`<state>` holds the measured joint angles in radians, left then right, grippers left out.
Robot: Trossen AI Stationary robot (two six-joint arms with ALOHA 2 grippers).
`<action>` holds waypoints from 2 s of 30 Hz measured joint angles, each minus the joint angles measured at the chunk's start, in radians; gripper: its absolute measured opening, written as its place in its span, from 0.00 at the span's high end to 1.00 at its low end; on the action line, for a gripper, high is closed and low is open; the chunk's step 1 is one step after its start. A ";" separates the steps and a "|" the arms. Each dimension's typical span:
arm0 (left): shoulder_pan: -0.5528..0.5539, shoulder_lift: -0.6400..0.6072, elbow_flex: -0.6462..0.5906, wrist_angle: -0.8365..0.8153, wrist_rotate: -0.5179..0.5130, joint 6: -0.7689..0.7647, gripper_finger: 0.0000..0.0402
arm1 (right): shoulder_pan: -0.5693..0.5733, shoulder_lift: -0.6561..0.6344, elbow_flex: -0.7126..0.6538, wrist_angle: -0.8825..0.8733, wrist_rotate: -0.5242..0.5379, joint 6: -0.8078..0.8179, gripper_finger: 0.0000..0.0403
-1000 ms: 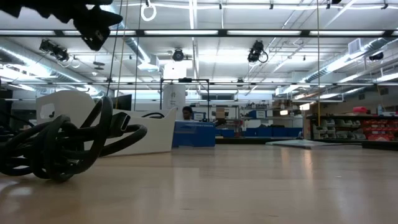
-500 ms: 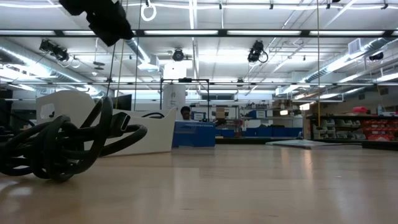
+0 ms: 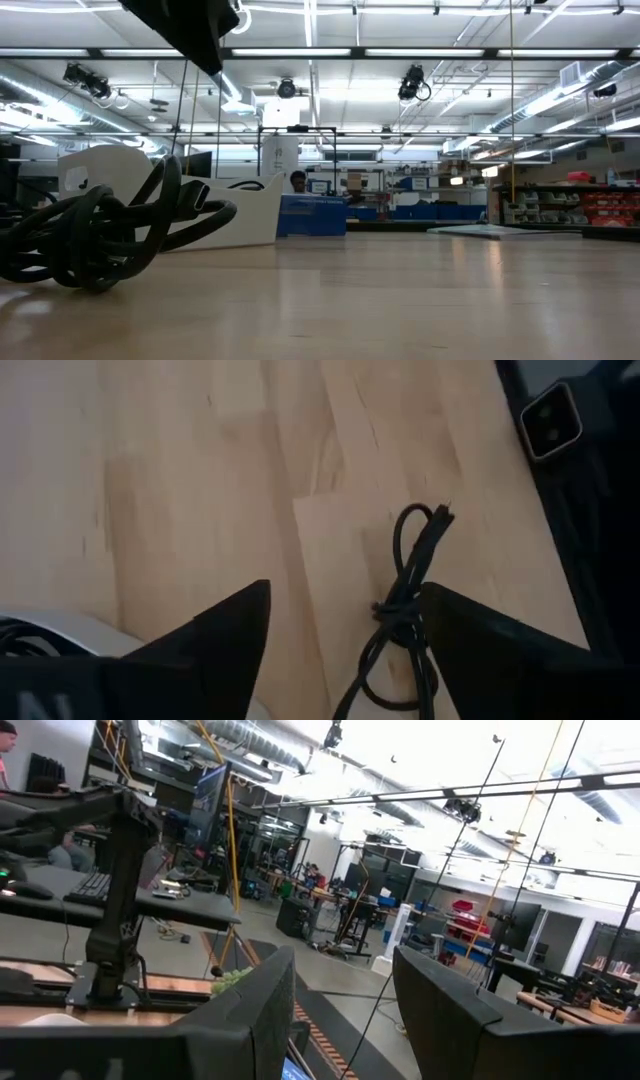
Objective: Pick and place USB-C Cables
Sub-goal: Put the black cable wire into the white bin
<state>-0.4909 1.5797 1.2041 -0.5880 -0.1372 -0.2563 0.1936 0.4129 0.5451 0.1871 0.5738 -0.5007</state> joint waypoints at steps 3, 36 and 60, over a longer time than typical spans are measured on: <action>-0.015 0.061 0.086 -0.087 0.002 -0.019 0.32 | 0.000 0.000 0.000 0.001 0.000 0.000 0.56; -0.092 0.421 0.199 -0.151 0.057 -0.052 0.36 | 0.002 0.109 0.000 0.089 -0.018 0.027 0.57; -0.067 0.444 0.398 -0.337 0.000 -0.230 0.69 | 0.078 0.117 0.000 0.115 -0.026 0.082 0.59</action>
<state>-0.5584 2.0235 1.6018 -0.9253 -0.1372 -0.4866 0.2718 0.5304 0.5453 0.3025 0.5480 -0.4183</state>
